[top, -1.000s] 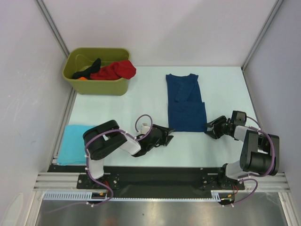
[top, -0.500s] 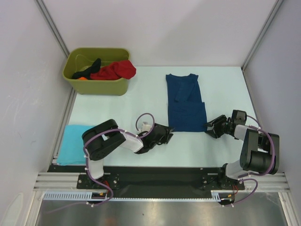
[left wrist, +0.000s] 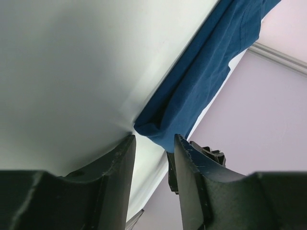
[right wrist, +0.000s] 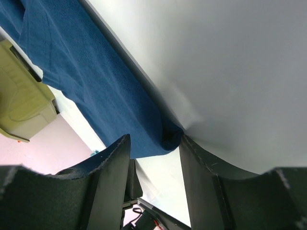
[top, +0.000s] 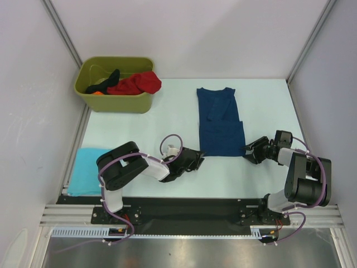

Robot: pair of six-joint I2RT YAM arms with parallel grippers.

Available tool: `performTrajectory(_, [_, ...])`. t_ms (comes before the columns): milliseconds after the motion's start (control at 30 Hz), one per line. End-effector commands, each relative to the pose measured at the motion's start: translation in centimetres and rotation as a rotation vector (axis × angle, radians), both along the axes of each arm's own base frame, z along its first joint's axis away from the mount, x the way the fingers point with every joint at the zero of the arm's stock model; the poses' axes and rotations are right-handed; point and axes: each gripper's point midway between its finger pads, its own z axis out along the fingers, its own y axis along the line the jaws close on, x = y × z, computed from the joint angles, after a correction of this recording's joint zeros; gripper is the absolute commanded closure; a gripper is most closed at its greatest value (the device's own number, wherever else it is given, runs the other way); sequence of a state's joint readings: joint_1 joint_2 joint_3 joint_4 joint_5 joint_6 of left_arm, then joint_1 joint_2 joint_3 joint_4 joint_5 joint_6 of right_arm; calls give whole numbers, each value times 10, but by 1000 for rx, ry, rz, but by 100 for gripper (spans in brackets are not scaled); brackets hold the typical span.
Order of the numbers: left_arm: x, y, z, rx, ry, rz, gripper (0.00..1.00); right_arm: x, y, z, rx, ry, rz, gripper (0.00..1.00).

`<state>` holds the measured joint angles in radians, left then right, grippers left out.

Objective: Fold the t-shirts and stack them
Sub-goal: Fold the tshirt

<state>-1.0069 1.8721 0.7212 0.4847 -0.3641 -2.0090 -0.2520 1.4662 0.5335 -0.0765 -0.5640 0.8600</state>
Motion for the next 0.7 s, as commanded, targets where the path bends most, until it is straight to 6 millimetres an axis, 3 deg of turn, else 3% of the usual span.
performTrajectory(0, [5, 27, -29, -59, 175, 224, 57, 3, -9, -3, -47, 10, -21, 48])
performTrajectory(367, [14, 33, -34, -70, 180, 250, 63, 0, -9, -5, -47, 40, -18, 49])
performTrajectory(567, [14, 26, -34, -74, 179, 221, 67, -3, -11, -11, -55, 69, -33, 49])
performTrajectory(667, [15, 25, -35, -70, 178, 211, 70, -2, -11, -12, -55, 65, -35, 60])
